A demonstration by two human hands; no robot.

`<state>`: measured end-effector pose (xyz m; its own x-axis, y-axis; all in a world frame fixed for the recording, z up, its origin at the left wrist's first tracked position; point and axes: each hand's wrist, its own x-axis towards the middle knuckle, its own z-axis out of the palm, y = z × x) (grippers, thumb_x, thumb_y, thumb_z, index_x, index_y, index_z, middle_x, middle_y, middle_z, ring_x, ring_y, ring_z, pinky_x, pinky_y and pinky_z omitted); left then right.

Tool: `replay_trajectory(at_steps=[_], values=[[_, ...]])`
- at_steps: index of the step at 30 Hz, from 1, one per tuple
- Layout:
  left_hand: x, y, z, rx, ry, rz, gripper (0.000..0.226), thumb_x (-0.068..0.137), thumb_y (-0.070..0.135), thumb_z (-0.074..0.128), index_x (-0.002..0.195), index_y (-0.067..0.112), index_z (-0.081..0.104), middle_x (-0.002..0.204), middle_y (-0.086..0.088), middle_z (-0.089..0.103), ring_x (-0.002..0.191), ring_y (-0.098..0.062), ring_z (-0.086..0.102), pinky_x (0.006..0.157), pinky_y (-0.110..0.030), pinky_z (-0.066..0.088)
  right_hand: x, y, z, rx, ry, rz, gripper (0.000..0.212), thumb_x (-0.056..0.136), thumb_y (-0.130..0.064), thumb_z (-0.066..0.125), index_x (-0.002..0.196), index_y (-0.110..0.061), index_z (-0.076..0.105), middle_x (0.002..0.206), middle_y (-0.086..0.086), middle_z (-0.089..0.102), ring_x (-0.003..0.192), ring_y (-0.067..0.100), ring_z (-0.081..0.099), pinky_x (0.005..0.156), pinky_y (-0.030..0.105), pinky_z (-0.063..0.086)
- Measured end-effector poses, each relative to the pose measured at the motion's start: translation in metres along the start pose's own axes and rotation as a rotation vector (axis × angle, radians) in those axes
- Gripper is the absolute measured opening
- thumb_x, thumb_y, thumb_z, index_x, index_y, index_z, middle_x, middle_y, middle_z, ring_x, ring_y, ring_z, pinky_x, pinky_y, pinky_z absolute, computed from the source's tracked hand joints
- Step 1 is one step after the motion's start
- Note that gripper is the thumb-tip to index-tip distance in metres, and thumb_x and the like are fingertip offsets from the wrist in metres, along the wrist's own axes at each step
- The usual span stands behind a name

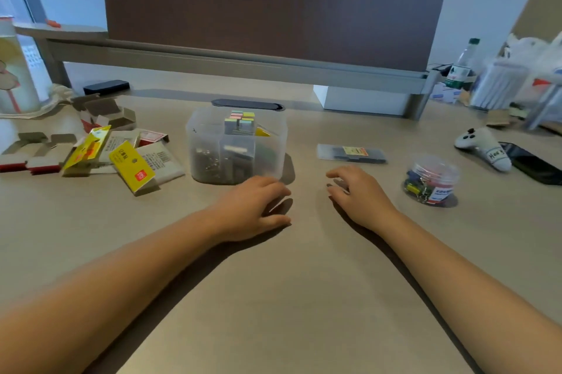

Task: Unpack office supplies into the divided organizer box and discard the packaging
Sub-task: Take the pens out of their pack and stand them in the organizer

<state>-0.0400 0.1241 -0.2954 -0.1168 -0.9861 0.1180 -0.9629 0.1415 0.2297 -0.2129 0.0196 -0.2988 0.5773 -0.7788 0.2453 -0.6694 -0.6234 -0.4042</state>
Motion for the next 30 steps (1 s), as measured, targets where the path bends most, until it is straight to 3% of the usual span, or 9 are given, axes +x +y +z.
replay_trajectory(at_steps=[4,11,18,21,24,30], values=[[0.018,0.001,0.005,-0.005,-0.028,0.030,0.047,0.085,0.046,0.048,0.127,0.024,0.044,0.135,0.004,0.045,0.123,-0.012,0.039,0.104,-0.029,0.032,0.028,0.026,-0.002,-0.033,0.077,0.092,0.039,0.090,-0.016,0.045,0.129,-0.010,0.041,0.136,0.011,0.043,0.122,0.025,0.042,0.099,0.035,0.036],[0.021,-0.006,0.010,-0.022,0.004,0.067,0.050,0.084,0.048,0.047,0.128,0.024,0.043,0.136,0.007,0.044,0.126,-0.010,0.035,0.102,-0.026,0.028,0.067,0.055,0.002,-0.201,0.115,0.151,0.025,0.086,-0.017,0.048,0.107,-0.005,0.049,0.114,0.019,0.055,0.101,0.034,0.049,0.078,0.034,0.035],[0.021,-0.007,0.010,-0.026,0.014,0.075,0.050,0.084,0.049,0.048,0.127,0.024,0.044,0.135,0.006,0.045,0.125,-0.011,0.036,0.104,-0.030,0.030,0.064,0.047,-0.004,-0.400,0.066,0.162,0.033,0.090,-0.029,0.045,0.117,-0.012,0.049,0.120,0.016,0.047,0.111,0.034,0.039,0.092,0.039,0.032],[0.019,-0.007,0.010,-0.022,0.016,0.066,0.050,0.084,0.048,0.048,0.127,0.023,0.044,0.134,0.005,0.046,0.124,-0.013,0.038,0.104,-0.032,0.032,0.060,0.044,-0.007,-0.333,0.047,0.151,0.037,0.088,-0.032,0.049,0.120,-0.014,0.050,0.122,0.015,0.047,0.112,0.032,0.040,0.092,0.039,0.034],[0.019,-0.006,0.010,-0.027,0.027,0.057,0.049,0.084,0.048,0.049,0.126,0.022,0.045,0.131,0.003,0.049,0.120,-0.013,0.041,0.102,-0.032,0.035,0.051,0.039,-0.008,-0.172,0.031,0.136,0.037,0.085,-0.029,0.056,0.115,-0.009,0.050,0.117,0.014,0.056,0.102,0.029,0.050,0.083,0.038,0.041],[0.012,-0.003,0.007,-0.258,0.187,-0.025,0.052,0.083,0.037,0.055,0.129,0.020,0.040,0.134,0.001,0.046,0.120,-0.011,0.042,0.094,-0.018,0.031,0.013,0.014,-0.019,0.058,0.018,-0.021,0.036,0.083,-0.022,0.060,0.116,-0.010,0.052,0.112,0.007,0.058,0.099,0.021,0.052,0.084,0.034,0.044]])
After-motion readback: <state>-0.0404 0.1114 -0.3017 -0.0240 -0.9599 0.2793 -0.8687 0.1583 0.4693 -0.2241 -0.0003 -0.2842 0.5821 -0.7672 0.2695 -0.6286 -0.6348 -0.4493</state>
